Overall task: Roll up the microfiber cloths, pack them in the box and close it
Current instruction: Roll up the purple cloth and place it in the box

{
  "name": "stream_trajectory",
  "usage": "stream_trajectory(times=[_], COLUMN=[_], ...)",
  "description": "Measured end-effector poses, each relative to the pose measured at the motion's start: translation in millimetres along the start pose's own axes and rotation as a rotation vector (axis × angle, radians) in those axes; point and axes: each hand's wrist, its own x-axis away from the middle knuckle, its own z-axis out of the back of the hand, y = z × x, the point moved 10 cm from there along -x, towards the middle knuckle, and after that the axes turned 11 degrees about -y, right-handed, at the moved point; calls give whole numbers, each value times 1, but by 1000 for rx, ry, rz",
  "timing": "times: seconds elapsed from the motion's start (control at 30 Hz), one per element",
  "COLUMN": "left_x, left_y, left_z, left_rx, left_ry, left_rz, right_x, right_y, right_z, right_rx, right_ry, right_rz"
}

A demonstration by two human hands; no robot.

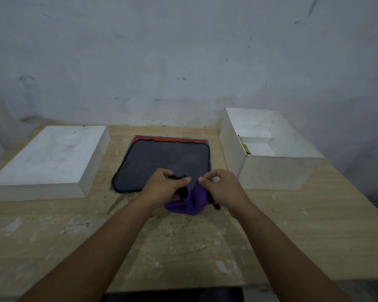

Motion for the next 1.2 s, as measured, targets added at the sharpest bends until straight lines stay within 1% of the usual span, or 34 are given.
stream_trajectory(times=[0.1,0.17,0.27,0.37,0.47,0.5,0.53,0.63,0.67,0.7,0.73,0.83,0.9,0.97,1.0,1.1,1.2], left_x=[2,6,14,17,20,21,20,14,14,13,11,14,17,18,17,14,10], left_y=[3,8,15,16,15,15,15,9,4,-3,-11,-27,-30,-25,-24,-24,-31], left_z=[-10,-16,-21,-29,-30,-27,-20,15,22,25,23,0,-8,-9,-7,5,17], left_rx=[13,42,40,224,254,227,177,-53,-79,-60,-17,180,307,380,375,312,193], left_ry=[-38,-55,-64,-132,-166,-158,-114,113,139,123,72,-154,-252,-326,-332,-255,-200], left_rz=[-6,-25,-31,9,37,24,-2,-75,-76,-62,-38,38,34,-24,-52,-88,-57], right_x=[3,6,10,11,7,6,6,6,7,8,8,12,15,14,13,11,10], right_y=[-8,-13,-14,-8,6,10,10,3,-2,-6,-11,-23,-27,-22,-16,8,28], right_z=[-7,-7,-14,-15,-15,-16,-15,-14,-14,-15,-16,-21,-25,-26,-25,-18,-16], right_rx=[-4,23,-92,-135,-287,-358,-414,-507,-552,-607,-670,-875,-931,-901,-845,-607,-396], right_ry=[-10,-13,-100,-143,-165,-170,-174,-215,-242,-272,-307,-421,-475,-468,-436,-311,-227], right_rz=[17,-9,-33,-57,-118,-138,-145,-137,-126,-114,-95,-68,-74,-96,-114,-175,-233])
